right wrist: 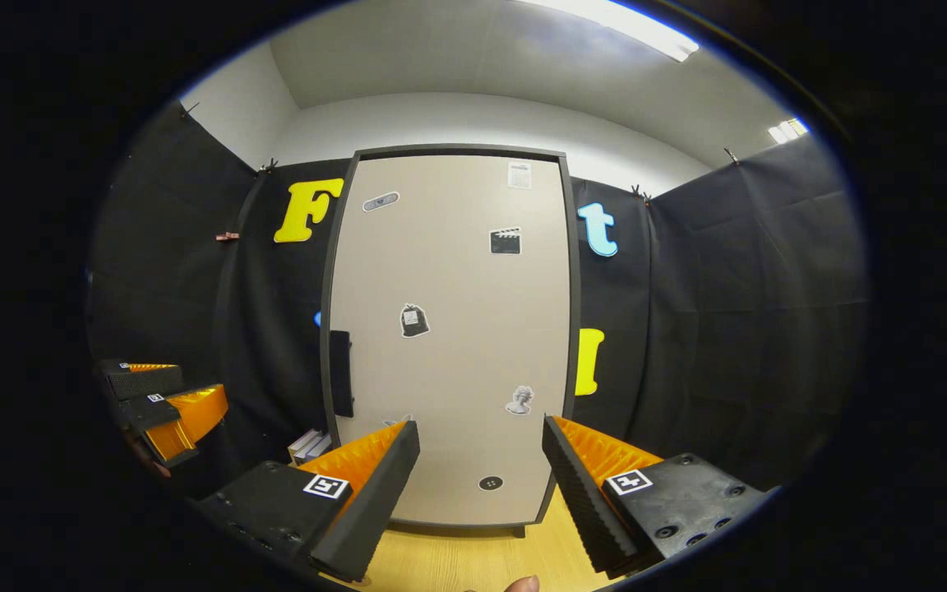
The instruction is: Open the cabinet door with the right hand, grasp the bottle in the cabinet with the left hand and place it on the coaster, then close the cabinet door with the right hand.
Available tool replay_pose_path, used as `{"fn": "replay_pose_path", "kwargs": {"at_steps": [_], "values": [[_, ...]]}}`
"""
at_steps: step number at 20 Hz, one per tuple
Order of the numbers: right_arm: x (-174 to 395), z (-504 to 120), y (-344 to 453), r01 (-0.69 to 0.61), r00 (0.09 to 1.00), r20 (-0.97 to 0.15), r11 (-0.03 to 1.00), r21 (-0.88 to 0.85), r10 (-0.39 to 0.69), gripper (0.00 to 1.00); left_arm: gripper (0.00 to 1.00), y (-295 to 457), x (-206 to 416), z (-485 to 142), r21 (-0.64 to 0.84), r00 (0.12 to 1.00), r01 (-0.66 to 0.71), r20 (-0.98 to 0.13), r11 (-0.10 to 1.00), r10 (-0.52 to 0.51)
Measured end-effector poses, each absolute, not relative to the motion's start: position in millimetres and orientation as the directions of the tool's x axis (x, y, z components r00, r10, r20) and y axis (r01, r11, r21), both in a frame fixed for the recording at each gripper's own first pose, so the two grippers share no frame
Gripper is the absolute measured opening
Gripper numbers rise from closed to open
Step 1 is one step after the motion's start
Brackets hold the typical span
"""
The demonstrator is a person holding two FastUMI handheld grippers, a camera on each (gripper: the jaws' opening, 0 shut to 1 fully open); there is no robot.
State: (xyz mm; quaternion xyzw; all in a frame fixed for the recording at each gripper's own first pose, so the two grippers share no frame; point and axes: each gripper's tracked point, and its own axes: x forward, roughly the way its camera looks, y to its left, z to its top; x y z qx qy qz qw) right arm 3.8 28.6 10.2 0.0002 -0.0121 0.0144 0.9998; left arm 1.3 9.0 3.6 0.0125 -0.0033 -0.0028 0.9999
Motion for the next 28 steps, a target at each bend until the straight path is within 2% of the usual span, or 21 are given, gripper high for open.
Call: {"fn": "replay_pose_path", "kwargs": {"at_steps": [11, 18, 24, 26, 27, 28], "values": [[75, 23, 134, -0.178, 0.983, 0.057, 0.983, 0.036, 0.175, 0.97, 0.95, 61, 0, -16, 0.014, 0.997, -0.070, -0.022, 0.997, 0.070], [132, 0, 190, -0.208, 0.978, 0.013, 0.976, 0.056, 0.208, 0.97, 0.95, 83, 3, -32, 0.011, 0.995, -0.092, -0.045, 0.996, 0.092], [175, -18, 211, -0.181, 0.983, 0.004, 0.983, 0.036, 0.181, 0.97, 0.95, 98, 0, -42, -0.004, 0.992, -0.111, -0.066, 0.994, 0.110], [188, -25, 214, -0.169, 0.986, -0.003, 0.985, 0.020, 0.169, 0.95, 0.95, 104, -2, -44, -0.004, 0.990, -0.122, -0.070, 0.992, 0.122], [193, -29, 218, -0.167, 0.986, -0.008, 0.986, 0.018, 0.167, 0.86, 0.94, 106, -4, -45, -0.007, 0.990, -0.125, -0.072, 0.992, 0.124], [197, -33, 219, -0.164, 0.986, -0.021, 0.986, 0.021, 0.164, 0.82, 0.94, 107, -6, -46, -0.009, 0.989, -0.129, -0.073, 0.992, 0.128]]}}
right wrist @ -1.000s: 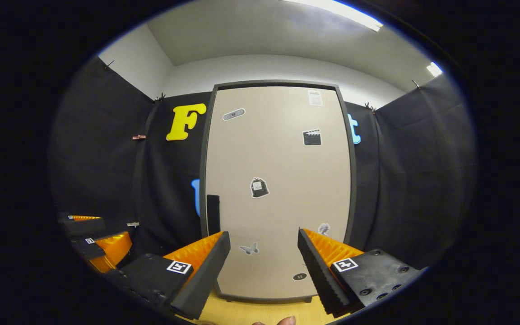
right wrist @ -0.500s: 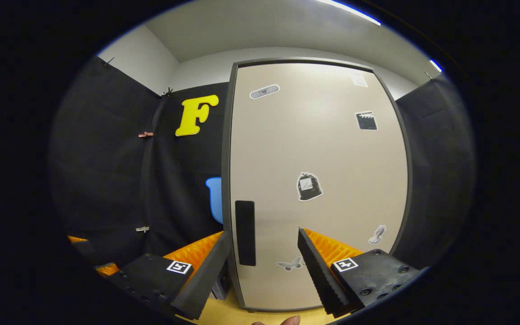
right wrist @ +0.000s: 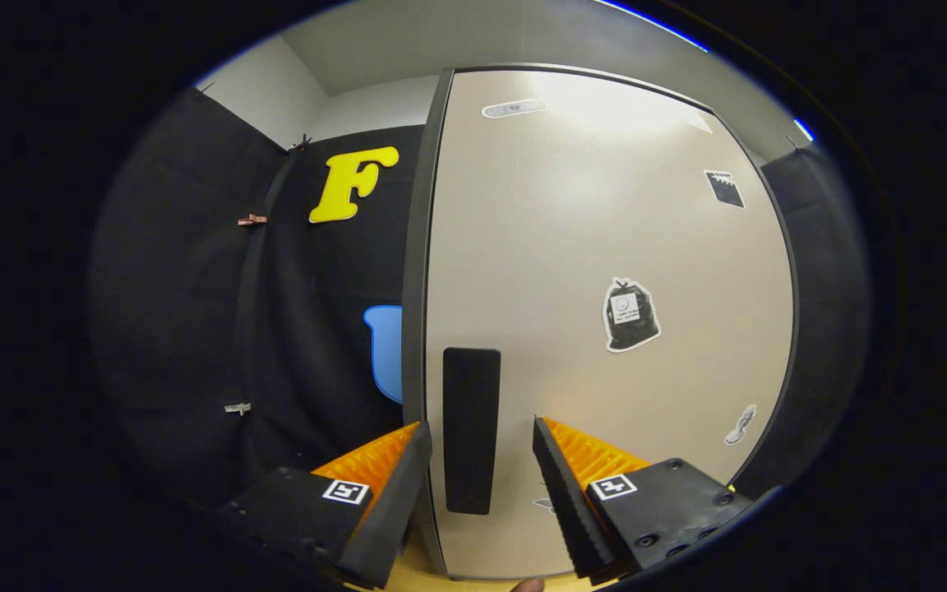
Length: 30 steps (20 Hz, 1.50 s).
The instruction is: Open the cabinet door with the right hand, grasp the bottle in the cabinet with the left hand and place it on the coaster, then close the cabinet door with the right hand.
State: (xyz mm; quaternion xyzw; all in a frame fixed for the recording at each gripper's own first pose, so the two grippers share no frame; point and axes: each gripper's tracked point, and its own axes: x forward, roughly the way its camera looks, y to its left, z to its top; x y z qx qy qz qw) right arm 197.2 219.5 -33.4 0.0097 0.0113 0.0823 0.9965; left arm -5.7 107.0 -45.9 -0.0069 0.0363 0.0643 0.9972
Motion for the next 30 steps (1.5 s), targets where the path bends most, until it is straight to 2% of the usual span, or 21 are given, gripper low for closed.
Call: {"fn": "replay_pose_path", "kwargs": {"at_steps": [1, 3, 4, 5, 6, 7, 8, 9, 14, 18, 23, 30], "values": [[201, -39, 221, -0.157, 0.987, -0.036, 0.987, 0.026, 0.158, 0.63, 0.94, 109, -7, -46, -0.009, 0.989, -0.133, -0.074, 0.991, 0.132], [199, -42, 223, -0.145, 0.988, -0.043, 0.988, 0.060, 0.148, 0.42, 0.95, 113, -11, -45, -0.008, 0.987, -0.141, -0.073, 0.990, 0.140], [204, -40, 221, -0.128, 0.991, -0.041, 0.990, 0.067, 0.131, 0.41, 0.94, 114, -14, -47, -0.008, 0.987, -0.146, -0.075, 0.989, 0.145], [211, -45, 223, -0.126, 0.991, -0.043, 0.988, 0.083, 0.130, 0.34, 0.94, 115, -16, -47, -0.009, 0.986, -0.150, -0.078, 0.989, 0.148], [202, -40, 221, -0.137, 0.989, -0.049, 0.986, 0.099, 0.142, 0.33, 0.95, 116, -19, -49, -0.010, 0.985, -0.154, -0.082, 0.988, 0.153], [201, -41, 222, -0.144, 0.987, -0.055, 0.985, 0.099, 0.150, 0.25, 0.94, 117, -21, -49, -0.013, 0.984, -0.159, -0.086, 0.987, 0.158], [202, -42, 223, -0.162, 0.984, -0.060, 0.983, 0.089, 0.168, 0.25, 0.94, 117, -24, -49, -0.017, 0.983, -0.163, -0.088, 0.986, 0.161], [200, -40, 223, -0.178, 0.981, -0.056, 0.980, 0.084, 0.183, 0.18, 0.95, 117, -26, -48, -0.021, 0.982, -0.167, -0.088, 0.986, 0.164], [179, -37, 220, -0.256, 0.963, -0.055, 0.961, 0.105, 0.262, 0.19, 0.95, 114, -36, -36, -0.009, 0.982, -0.178, -0.065, 0.984, 0.177], [138, -34, 209, -0.319, 0.943, -0.054, 0.938, 0.138, 0.329, 0.19, 0.92, 99, -41, -29, 0.006, 0.986, -0.163, -0.048, 0.987, 0.163], [99, -27, 189, -0.374, 0.920, -0.056, 0.912, 0.165, 0.388, 0.19, 0.95, 77, -45, -24, 0.006, 0.989, -0.143, -0.045, 0.990, 0.143], [50, -22, 152, -0.414, 0.901, -0.063, 0.894, 0.171, 0.429, 0.18, 0.95, 40, -47, -14, 0.010, 0.993, -0.116, -0.030, 0.993, 0.116]]}}
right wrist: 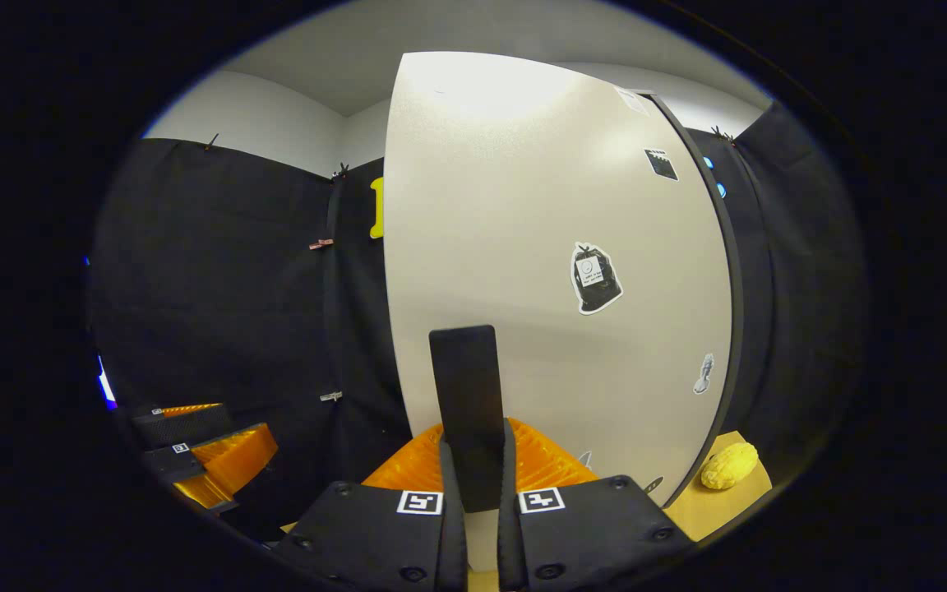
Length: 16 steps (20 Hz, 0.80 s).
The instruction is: Open the cabinet door with the right hand, grasp the bottle in the cabinet with the left hand and place it on the coaster, then close the cabinet door with the right hand.
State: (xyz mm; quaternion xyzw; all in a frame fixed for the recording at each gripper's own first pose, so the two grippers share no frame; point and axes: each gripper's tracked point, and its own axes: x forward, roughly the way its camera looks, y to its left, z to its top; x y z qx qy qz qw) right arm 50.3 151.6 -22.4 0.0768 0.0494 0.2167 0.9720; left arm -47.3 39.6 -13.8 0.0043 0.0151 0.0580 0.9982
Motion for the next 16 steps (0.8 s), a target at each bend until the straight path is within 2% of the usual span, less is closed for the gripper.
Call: {"fn": "replay_pose_path", "kwargs": {"at_steps": [8, 9, 16], "values": [[8, -19, 97, -0.406, 0.904, -0.073, 0.901, 0.154, 0.421, 0.18, 0.94, -11, -40, -4, 0.016, 0.998, -0.056, -0.017, 0.998, 0.057], [4, -19, 91, -0.402, 0.906, -0.076, 0.903, 0.153, 0.416, 0.18, 0.92, -19, -39, -1, 0.017, 0.999, -0.044, -0.014, 0.999, 0.044], [-16, -16, 32, -0.344, 0.930, -0.080, 0.927, 0.151, 0.358, 0.18, 0.95, -80, -23, 6, 0.021, 0.999, 0.038, 0.002, 0.999, -0.038]]}}
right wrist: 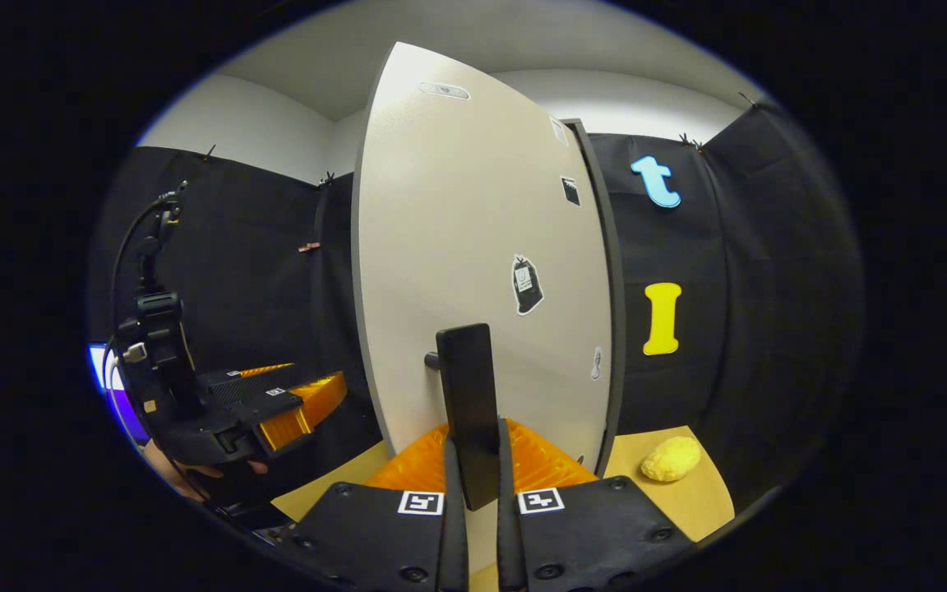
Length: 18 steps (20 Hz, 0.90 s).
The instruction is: Open the cabinet door with the right hand, grasp the bottle in the cabinet with the left hand and place it on the coaster, then close the cabinet door with the right hand.
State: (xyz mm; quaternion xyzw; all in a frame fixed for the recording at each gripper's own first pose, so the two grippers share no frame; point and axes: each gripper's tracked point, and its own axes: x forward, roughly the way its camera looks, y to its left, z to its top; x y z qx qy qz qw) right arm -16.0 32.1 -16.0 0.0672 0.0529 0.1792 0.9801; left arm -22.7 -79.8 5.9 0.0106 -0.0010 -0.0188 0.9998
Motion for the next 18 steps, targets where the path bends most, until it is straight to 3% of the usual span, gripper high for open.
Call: {"fn": "replay_pose_path", "kwargs": {"at_steps": [18], "values": [[-41, -6, -80, -0.174, 0.980, -0.066, 0.973, 0.151, 0.186, 0.17, 0.94, -193, 28, 11, -0.014, 0.989, 0.146, 0.011, 0.989, -0.146]]}}
